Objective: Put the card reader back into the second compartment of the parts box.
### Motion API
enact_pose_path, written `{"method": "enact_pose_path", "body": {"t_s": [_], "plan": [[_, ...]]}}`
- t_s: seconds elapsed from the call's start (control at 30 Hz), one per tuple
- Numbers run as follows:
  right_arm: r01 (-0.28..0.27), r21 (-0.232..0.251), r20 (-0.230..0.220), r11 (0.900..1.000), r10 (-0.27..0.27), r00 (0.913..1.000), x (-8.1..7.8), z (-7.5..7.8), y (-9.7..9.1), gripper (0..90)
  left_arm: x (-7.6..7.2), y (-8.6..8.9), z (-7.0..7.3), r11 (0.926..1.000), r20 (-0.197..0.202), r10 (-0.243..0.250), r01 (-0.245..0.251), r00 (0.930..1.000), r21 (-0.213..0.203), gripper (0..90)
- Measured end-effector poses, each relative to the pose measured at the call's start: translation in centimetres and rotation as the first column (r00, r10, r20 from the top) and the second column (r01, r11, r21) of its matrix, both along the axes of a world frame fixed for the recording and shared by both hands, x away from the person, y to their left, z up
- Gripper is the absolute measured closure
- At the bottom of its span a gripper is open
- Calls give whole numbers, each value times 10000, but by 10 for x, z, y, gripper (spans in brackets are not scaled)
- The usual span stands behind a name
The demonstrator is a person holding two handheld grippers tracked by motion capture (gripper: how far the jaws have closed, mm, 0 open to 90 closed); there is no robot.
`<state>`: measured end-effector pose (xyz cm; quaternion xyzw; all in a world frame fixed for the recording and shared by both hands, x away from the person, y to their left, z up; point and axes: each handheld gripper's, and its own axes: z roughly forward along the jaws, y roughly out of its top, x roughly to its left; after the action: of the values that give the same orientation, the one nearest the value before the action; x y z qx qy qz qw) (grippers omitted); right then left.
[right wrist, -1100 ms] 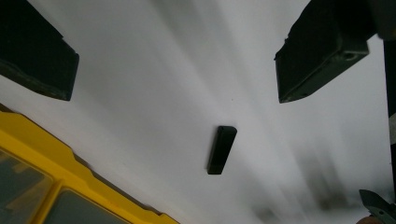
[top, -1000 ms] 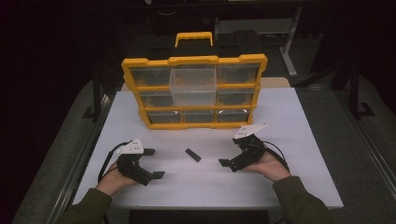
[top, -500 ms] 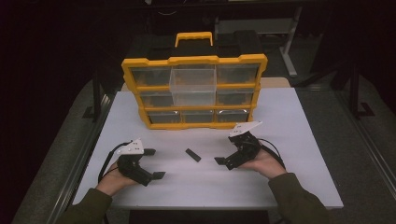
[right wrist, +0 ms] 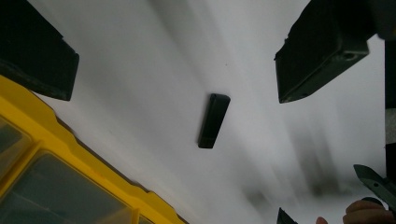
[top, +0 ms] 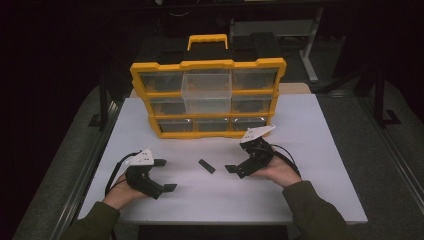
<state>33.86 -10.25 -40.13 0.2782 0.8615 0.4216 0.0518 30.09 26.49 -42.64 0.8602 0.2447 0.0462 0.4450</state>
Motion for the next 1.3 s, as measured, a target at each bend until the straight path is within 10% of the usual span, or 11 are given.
{"method": "enact_pose_path", "body": {"t_s": [1.3], "plan": [[-515,-2,55,9987,515,9987,19,6,41,0,0,0,1,10000,-4,6,-6,10000,-52,0]]}}
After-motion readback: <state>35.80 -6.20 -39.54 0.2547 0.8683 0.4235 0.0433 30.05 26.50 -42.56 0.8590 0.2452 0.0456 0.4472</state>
